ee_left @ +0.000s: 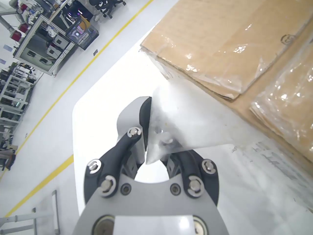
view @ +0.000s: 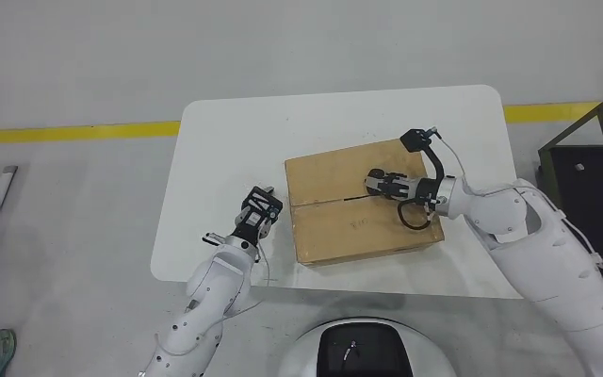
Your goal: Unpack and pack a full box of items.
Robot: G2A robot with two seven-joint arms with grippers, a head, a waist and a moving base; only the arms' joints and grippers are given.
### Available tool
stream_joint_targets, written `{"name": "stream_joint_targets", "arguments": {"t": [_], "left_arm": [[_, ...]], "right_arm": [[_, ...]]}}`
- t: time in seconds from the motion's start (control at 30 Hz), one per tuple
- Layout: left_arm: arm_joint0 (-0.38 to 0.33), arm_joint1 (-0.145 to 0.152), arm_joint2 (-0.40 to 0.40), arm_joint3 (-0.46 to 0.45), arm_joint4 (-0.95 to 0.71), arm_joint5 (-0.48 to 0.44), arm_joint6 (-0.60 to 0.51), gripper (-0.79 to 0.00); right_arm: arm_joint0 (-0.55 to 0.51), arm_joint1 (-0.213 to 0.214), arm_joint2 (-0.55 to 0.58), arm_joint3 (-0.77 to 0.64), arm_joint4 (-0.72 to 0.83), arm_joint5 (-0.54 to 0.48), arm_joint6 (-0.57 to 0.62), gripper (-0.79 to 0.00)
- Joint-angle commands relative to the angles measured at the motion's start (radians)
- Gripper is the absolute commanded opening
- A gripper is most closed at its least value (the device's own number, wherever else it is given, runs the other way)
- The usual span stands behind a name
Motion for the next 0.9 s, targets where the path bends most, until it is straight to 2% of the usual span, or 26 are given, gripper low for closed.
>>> {"name": "stream_joint_targets", "arguments": {"t": [0.0, 0.03, 0.13, 0.27, 0.33, 0.37, 0.4, 0.57, 0.87], "left_arm": [[0.007, -0.001, -0.009, -0.010, 0.009, 0.007, -0.002, -0.625], [0.010, -0.001, -0.013, -0.016, 0.013, 0.008, -0.002, -0.539], [0.019, -0.002, -0.029, -0.036, 0.025, 0.016, -0.007, -0.486], [0.029, -0.005, -0.047, -0.064, 0.037, 0.022, -0.007, -0.366], [0.031, -0.006, -0.052, -0.079, 0.052, 0.021, -0.004, -0.339], [0.032, -0.006, -0.054, -0.086, 0.061, 0.022, -0.002, -0.277], [0.033, -0.007, -0.056, -0.094, 0.069, 0.023, 0.005, -0.163], [0.032, -0.012, -0.066, -0.121, 0.088, 0.023, 0.009, -0.012], [-0.005, -0.026, -0.074, -0.163, 0.105, 0.032, 0.002, 0.000]], "right_arm": [[0.000, 0.000, 0.001, 0.000, 0.001, 0.000, -0.001, -0.785], [-0.001, 0.000, 0.001, 0.000, 0.002, 0.000, -0.002, -0.785], [-0.002, 0.000, 0.001, -0.001, 0.003, -0.001, 0.000, -0.785], [-0.002, 0.000, 0.002, -0.001, 0.004, 0.000, 0.002, -0.785], [-0.002, 0.000, 0.001, -0.003, 0.004, -0.001, 0.003, -0.785], [-0.002, 0.000, 0.001, -0.003, 0.004, -0.001, 0.003, -0.785], [-0.002, 0.000, 0.001, -0.004, 0.003, -0.001, 0.003, -0.785], [-0.003, 0.000, 0.001, -0.005, 0.003, 0.000, 0.002, -0.785], [-0.006, 0.000, 0.003, -0.010, 0.001, 0.001, 0.002, -0.785]]}}
